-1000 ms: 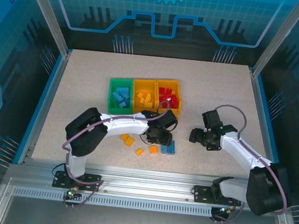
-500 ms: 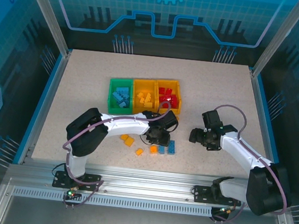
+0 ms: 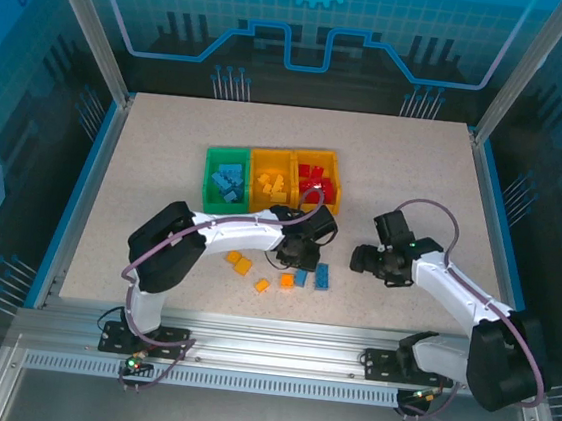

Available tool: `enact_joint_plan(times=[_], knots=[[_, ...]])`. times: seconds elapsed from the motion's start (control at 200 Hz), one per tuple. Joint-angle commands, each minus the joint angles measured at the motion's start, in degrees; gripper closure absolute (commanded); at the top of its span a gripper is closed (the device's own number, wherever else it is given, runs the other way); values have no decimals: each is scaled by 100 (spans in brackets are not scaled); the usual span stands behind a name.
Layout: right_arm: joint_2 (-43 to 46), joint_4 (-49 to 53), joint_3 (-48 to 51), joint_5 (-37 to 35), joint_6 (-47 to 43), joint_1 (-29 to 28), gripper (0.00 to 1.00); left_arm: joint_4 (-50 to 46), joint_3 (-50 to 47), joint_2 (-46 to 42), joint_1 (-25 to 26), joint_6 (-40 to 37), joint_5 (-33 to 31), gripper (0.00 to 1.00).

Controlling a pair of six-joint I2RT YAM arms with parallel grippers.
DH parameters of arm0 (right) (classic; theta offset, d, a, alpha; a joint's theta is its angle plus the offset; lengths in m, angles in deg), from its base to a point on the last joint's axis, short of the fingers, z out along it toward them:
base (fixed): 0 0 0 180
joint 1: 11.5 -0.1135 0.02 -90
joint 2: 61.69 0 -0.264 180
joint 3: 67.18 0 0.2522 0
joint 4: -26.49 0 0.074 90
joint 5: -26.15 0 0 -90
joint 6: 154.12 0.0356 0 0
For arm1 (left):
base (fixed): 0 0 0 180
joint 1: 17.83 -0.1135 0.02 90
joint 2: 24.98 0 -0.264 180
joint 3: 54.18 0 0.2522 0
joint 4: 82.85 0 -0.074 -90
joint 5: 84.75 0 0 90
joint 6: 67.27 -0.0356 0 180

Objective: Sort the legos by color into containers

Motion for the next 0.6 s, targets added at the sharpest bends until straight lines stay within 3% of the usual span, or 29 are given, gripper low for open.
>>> enact_joint_plan(times=[0.0,0.22,0.595], knots=[[92,58,51,60,253,-286,20,-300,130,-283,-215,-218,-278,67],[-92,5,-156,-7,522,-1055,21,-441,122,-926,-905,-564,-557,67],[-1401,-189,-947,29,796,-2091,19,-548,310,-1742,-2814,-1418,-750,66]])
